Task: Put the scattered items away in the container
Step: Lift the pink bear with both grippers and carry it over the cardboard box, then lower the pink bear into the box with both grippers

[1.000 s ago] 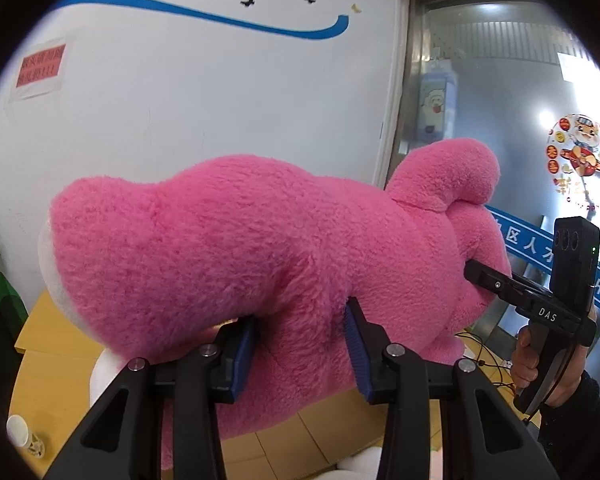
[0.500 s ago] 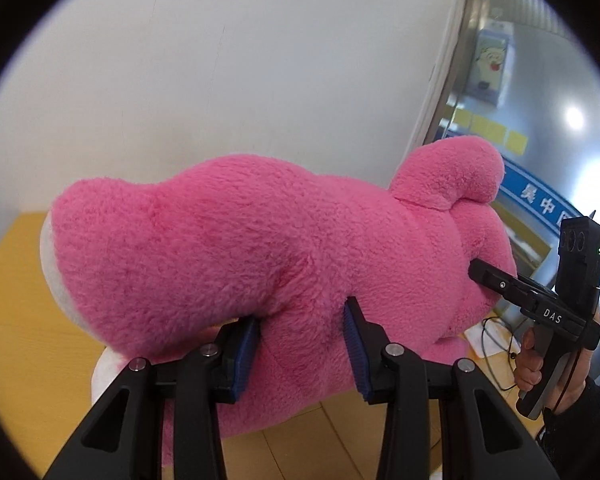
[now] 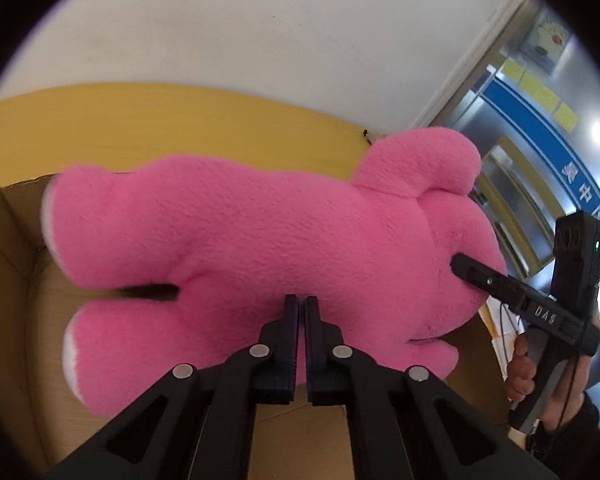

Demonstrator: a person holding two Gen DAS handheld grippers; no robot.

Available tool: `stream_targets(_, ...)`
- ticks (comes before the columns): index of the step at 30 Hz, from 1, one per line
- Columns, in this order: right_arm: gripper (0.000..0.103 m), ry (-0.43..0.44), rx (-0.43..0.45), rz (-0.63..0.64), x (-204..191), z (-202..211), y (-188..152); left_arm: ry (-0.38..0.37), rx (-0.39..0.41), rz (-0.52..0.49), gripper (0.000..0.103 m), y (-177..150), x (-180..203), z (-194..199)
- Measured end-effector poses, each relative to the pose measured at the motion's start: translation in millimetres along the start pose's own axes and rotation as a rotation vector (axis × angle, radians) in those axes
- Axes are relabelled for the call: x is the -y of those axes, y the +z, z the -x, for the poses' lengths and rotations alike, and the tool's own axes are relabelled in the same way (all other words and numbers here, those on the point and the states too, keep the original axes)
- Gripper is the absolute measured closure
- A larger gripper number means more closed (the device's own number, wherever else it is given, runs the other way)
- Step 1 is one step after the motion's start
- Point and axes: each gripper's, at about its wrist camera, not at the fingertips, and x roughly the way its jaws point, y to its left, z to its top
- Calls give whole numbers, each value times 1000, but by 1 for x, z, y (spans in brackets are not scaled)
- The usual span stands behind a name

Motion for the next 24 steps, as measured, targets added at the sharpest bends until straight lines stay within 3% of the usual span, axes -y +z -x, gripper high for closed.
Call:
stream_targets(2, 37, -1, -19, -31, 3, -2, -1, 34, 1, -26, 101, -3, 8, -1)
stream_targets(6, 37, -16, -81, -69, 6, 0, -5, -10, -5, 38, 101, -9, -4, 5)
stream_targets(12, 37, -23, -161, -99, 1, 5, -5, 10, 40, 75, 98, -4, -32, 20)
stream_targets(13, 37, -12, -165, -98, 0, 7, -5, 30, 46, 87, 92, -1, -38, 22)
stream_targets(15, 37, 7, -188, -104, 5, 4, -6, 95, 43, 102, 67, 0, -45, 20)
stream_targets(16, 35, 10, -207, -113, 11, -1, -7, 114, 37, 110, 48, -1, -50, 17)
stream_targets(17, 33, 10, -223, -125, 17, -8, -8, 104, 29, 121, 45, -3, -55, 13)
stream_targets(18, 25, 12, -228, -138, 23, -13, -9, 89, 22, 128, 45, -5, -58, 10)
stream_targets(21, 9, 32, -182, -131, 24, -12, -8, 92, 26, 103, 40, -4, -53, 4)
stream_targets(24, 2, 15, -155, -66, 12, -15, -14, 80, -2, 73, 40, 2, -44, -3)
